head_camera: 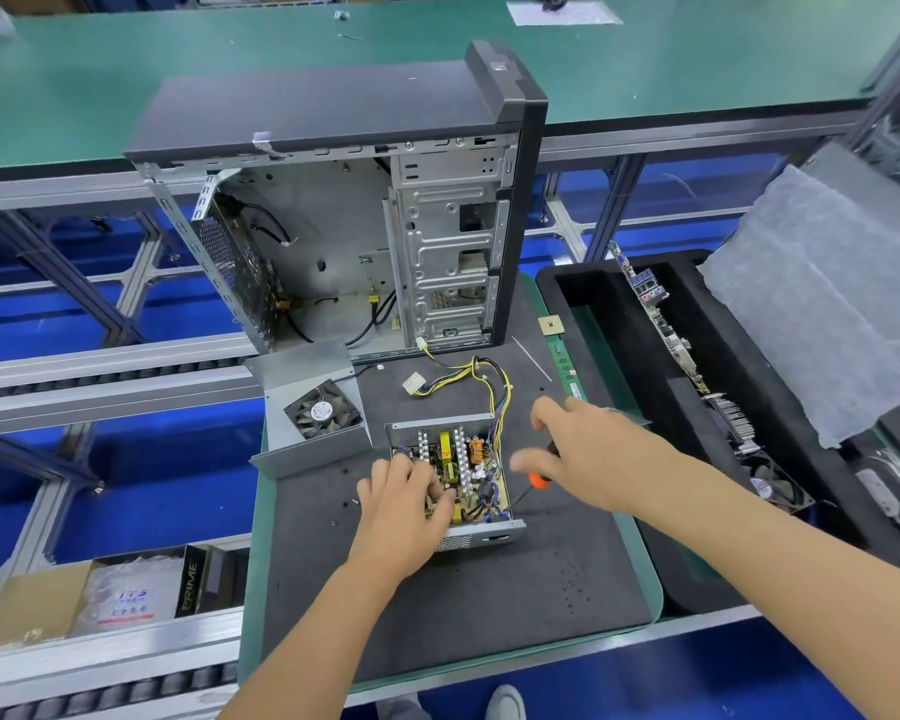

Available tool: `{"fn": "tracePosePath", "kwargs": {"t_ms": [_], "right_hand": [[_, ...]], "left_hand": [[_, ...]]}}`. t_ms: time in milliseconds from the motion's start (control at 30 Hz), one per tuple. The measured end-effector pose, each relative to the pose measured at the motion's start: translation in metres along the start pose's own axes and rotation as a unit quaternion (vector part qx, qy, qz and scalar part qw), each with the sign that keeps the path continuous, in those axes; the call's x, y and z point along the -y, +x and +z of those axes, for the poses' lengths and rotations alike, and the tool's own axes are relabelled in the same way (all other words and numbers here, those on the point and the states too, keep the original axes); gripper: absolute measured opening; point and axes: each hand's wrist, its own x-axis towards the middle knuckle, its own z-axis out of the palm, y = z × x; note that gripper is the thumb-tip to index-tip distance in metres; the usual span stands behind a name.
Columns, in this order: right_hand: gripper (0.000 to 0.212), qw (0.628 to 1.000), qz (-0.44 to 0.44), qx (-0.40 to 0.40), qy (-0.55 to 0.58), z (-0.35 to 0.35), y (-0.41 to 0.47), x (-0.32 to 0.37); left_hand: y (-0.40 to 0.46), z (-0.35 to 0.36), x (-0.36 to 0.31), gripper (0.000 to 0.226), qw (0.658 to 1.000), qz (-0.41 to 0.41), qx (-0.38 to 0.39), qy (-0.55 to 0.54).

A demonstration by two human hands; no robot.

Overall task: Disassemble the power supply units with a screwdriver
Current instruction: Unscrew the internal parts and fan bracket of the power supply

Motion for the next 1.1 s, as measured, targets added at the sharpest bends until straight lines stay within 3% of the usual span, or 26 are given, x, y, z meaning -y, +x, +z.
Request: {"fn": "tracePosePath", "kwargs": {"t_ms": [67, 133, 233, 333, 400, 467, 500, 633, 700, 767, 833, 900, 967, 1100], "right_hand": [[0.039, 0.993, -0.002, -0.009, -0.118, 0.002, 0.000, 0.002], [0.035, 0.990, -0.008, -0.010, -0.139, 0.001, 0.000, 0.002], [0.031, 0.998, -0.053, -0.031, -0.024, -0.001, 0.003, 0.000], [0.048, 0.994, -0.073, -0.002, 0.079, -0.004, 0.001, 0.004], [0.061, 1.000, -0.022, 0.006, 0.002, -0.005, -0.001, 0.007], [0.048, 0.984, -0.043, -0.027, -0.168, -0.006, -0.001, 0.011], [0.040, 0.977, -0.071, -0.037, -0.197, -0.005, -0.002, 0.012], [0.029, 0.994, -0.098, -0.036, 0.025, -0.003, -0.003, 0.010], [0.033, 0.993, -0.108, -0.028, 0.044, 0.000, -0.001, 0.011], [0.053, 0.997, -0.063, -0.031, 0.013, 0.002, 0.001, 0.011], [0.067, 0.989, -0.054, -0.066, -0.124, 0.001, 0.000, 0.011], [0.041, 0.968, -0.088, -0.089, -0.218, 0.000, -0.001, 0.012], [0.026, 0.977, -0.083, -0.102, -0.166, -0.001, -0.001, 0.011], [0.039, 0.990, -0.121, -0.054, 0.040, 0.002, -0.002, 0.011]], "left_hand": [[0.000, 0.000, 0.000, 0.023, 1.000, 0.000, 0.002, 0.000], [0.001, 0.000, 0.001, 0.023, 1.000, 0.000, 0.004, 0.002], [0.000, 0.000, 0.000, 0.022, 1.000, -0.001, 0.002, 0.001], [0.001, 0.001, 0.000, 0.022, 1.000, 0.000, 0.000, 0.004], [0.001, 0.001, -0.001, 0.023, 1.000, -0.001, -0.002, -0.001], [0.000, 0.001, 0.000, 0.023, 1.000, -0.003, -0.001, -0.004], [0.000, 0.001, 0.000, 0.023, 1.000, -0.002, -0.001, -0.004], [0.001, 0.002, 0.001, 0.023, 1.000, -0.001, -0.002, 0.001], [0.001, 0.002, 0.001, 0.023, 1.000, -0.001, -0.004, 0.001], [0.000, 0.002, 0.001, 0.023, 1.000, 0.000, -0.005, 0.003], [0.000, 0.002, 0.001, 0.023, 1.000, 0.000, -0.007, 0.003], [0.000, 0.002, 0.001, 0.023, 1.000, 0.000, -0.009, 0.004], [0.000, 0.002, 0.000, 0.023, 1.000, 0.001, -0.009, 0.007], [0.001, 0.003, 0.001, 0.023, 1.000, 0.001, -0.011, 0.006]]}}
